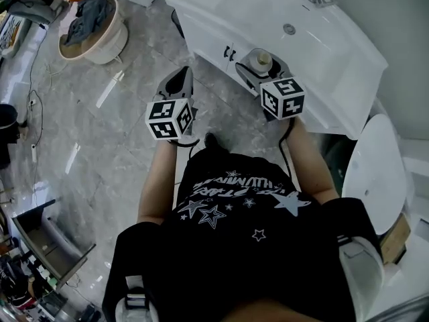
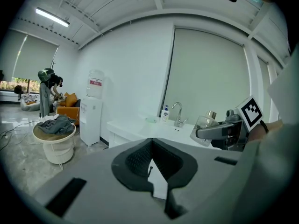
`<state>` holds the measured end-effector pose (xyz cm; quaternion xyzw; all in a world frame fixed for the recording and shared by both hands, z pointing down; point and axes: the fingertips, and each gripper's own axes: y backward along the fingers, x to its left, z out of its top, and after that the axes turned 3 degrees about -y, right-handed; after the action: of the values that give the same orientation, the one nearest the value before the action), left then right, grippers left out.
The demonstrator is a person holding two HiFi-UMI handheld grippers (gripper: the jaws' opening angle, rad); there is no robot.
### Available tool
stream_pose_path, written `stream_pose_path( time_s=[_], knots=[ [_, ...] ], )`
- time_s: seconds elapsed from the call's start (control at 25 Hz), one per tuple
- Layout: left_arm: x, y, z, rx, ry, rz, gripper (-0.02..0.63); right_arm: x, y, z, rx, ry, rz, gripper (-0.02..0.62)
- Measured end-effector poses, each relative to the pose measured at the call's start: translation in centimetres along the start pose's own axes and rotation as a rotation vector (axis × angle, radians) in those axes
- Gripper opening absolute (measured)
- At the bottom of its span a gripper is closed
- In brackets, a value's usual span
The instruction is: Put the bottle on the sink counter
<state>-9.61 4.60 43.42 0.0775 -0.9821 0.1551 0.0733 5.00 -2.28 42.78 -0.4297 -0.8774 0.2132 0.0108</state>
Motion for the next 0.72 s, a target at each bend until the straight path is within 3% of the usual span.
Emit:
stream_pose_path(
  time_s=[0.28, 0.48, 0.72],
  knots=[
    [5.8, -2.6, 0.8, 0.029, 0.007, -0.035, 0.008, -0.1, -6.2, 2.8, -0.006, -0.032, -0.042, 0.324],
    [7.3, -4.9, 1.0, 0.047, -0.021, -0.064, 0.007, -1.0, -8.6, 3.0, 0.007, -0.044, -0.055, 0.324],
    [9.5, -8.3, 2.6, 0.04, -0.001, -0.056, 0.008, -3.5, -13.1, 5.0, 0.005, -0.05, -0.056, 0.324]
  ],
)
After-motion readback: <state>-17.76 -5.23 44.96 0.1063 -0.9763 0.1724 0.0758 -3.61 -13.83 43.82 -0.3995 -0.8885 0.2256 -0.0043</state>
